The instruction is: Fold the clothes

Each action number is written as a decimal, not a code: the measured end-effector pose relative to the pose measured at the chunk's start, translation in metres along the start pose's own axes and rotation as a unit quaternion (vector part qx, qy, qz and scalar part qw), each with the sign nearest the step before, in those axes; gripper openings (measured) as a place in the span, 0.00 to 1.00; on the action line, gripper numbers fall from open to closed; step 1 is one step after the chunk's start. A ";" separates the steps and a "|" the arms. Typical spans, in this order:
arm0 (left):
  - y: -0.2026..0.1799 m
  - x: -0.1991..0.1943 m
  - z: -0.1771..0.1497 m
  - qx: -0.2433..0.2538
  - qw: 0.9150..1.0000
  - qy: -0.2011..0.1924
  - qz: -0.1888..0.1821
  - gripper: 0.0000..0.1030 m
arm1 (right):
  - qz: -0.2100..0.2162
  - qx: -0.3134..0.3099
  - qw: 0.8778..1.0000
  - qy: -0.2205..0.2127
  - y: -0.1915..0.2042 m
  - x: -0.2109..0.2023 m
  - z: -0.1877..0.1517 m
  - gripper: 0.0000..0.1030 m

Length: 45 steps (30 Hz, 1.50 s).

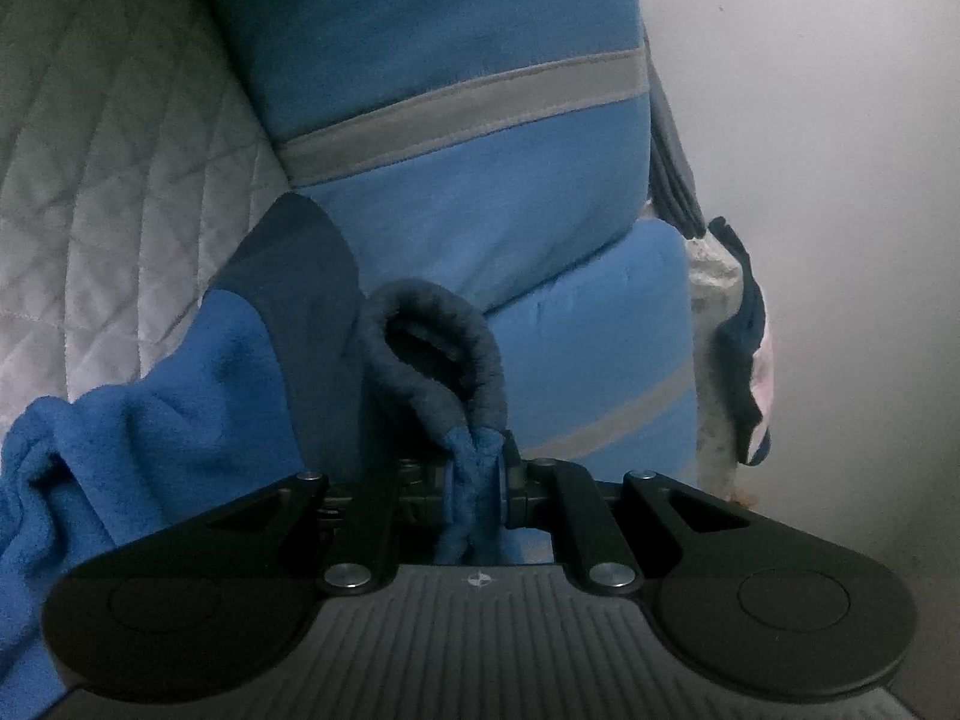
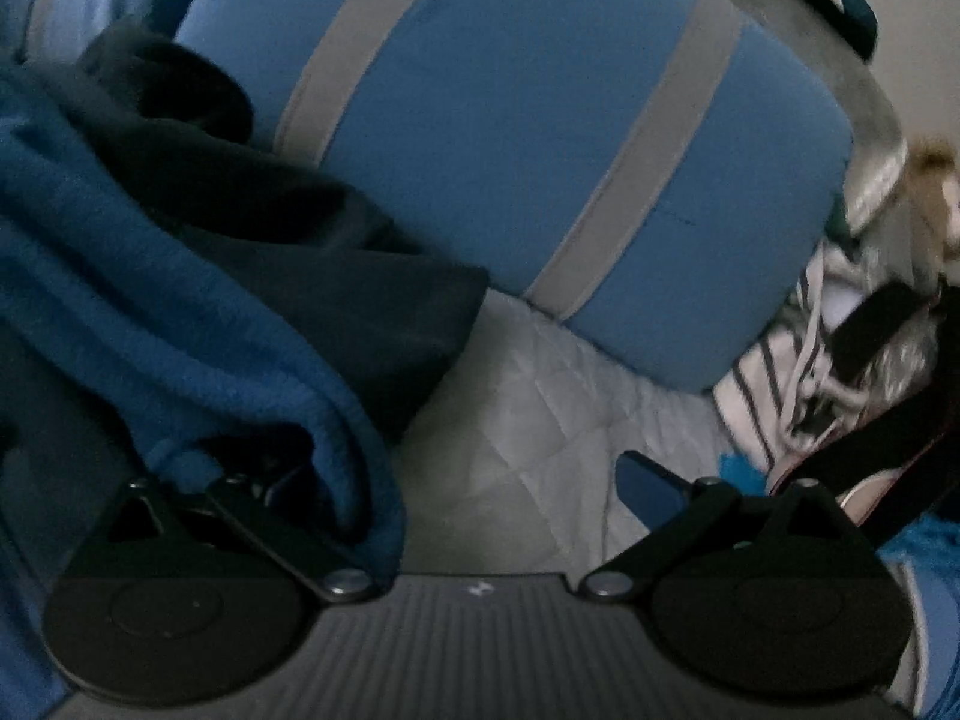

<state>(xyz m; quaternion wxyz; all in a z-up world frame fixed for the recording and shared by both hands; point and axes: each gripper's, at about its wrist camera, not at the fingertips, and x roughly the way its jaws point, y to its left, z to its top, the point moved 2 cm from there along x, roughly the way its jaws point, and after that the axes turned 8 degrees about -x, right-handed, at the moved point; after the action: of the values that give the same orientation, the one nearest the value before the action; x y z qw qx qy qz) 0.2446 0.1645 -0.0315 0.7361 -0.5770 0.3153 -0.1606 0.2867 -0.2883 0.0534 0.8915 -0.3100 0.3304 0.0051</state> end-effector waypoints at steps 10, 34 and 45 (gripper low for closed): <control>-0.018 -0.012 -0.006 0.025 0.999 0.008 -0.032 0.12 | 0.128 0.081 0.988 -0.034 -0.020 -0.020 -0.020 0.36; 0.063 -0.054 -0.073 0.148 0.968 0.029 0.199 0.19 | 0.023 0.174 0.984 0.018 -0.024 -0.065 -0.016 0.97; 0.058 -0.053 -0.072 0.133 0.967 0.012 0.217 0.18 | 0.235 0.318 0.918 0.004 -0.038 -0.081 -0.041 0.84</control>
<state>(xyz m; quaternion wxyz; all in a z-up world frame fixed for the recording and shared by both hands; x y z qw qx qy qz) 0.1505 0.1589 -0.0816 0.8198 -0.3891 0.4179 -0.0442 0.2078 -0.3256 0.0977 0.9150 0.0768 0.3811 0.1076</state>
